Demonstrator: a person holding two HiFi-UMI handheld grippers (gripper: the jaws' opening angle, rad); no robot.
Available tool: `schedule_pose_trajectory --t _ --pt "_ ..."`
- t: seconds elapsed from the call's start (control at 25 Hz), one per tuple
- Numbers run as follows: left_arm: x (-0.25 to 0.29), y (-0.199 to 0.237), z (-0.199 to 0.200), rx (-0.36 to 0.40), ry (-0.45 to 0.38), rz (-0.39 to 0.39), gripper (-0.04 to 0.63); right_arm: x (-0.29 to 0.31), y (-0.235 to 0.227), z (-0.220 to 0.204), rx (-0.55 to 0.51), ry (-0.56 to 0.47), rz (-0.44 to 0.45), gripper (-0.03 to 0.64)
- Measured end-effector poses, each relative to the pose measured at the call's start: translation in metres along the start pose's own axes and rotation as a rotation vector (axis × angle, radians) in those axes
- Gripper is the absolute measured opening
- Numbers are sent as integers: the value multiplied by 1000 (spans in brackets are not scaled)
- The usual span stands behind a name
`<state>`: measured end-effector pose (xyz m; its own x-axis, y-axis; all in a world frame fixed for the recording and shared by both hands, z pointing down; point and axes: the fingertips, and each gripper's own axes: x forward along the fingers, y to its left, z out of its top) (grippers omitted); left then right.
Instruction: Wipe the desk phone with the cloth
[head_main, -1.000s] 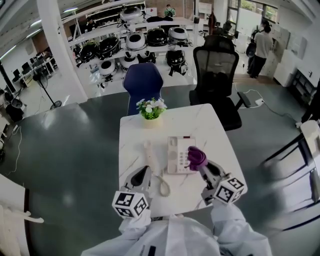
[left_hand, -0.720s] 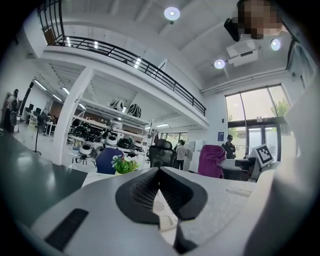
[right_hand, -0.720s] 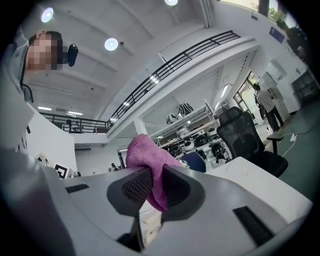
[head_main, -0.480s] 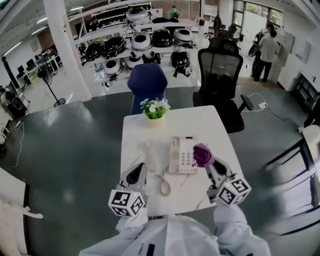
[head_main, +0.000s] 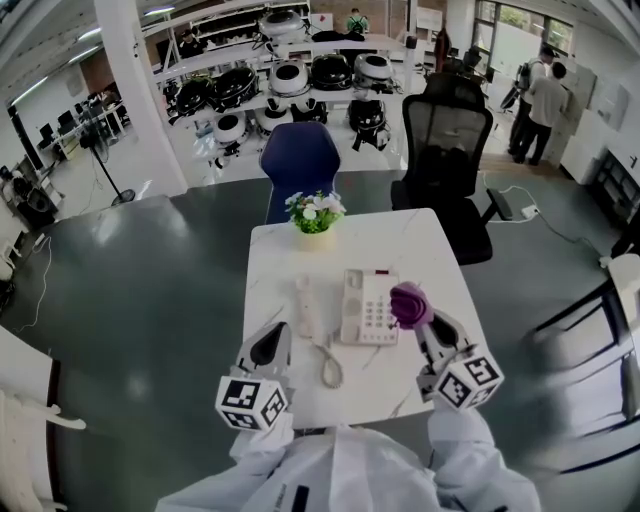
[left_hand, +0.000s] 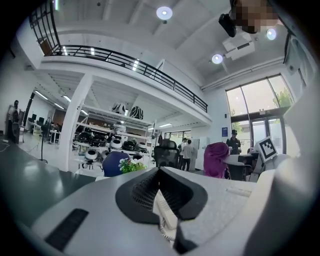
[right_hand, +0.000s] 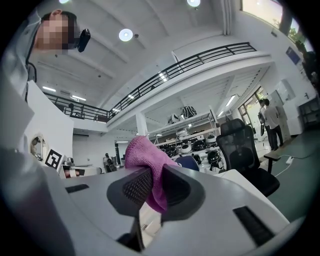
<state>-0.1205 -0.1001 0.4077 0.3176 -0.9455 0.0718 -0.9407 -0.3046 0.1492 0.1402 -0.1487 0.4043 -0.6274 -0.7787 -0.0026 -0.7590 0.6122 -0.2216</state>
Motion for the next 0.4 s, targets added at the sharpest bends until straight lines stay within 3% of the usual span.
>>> schedule_pose_trajectory --t 0.4 --pt "3 5 -5 32 10 19 -2 -2 -9 -3 -87 14 -55 37"
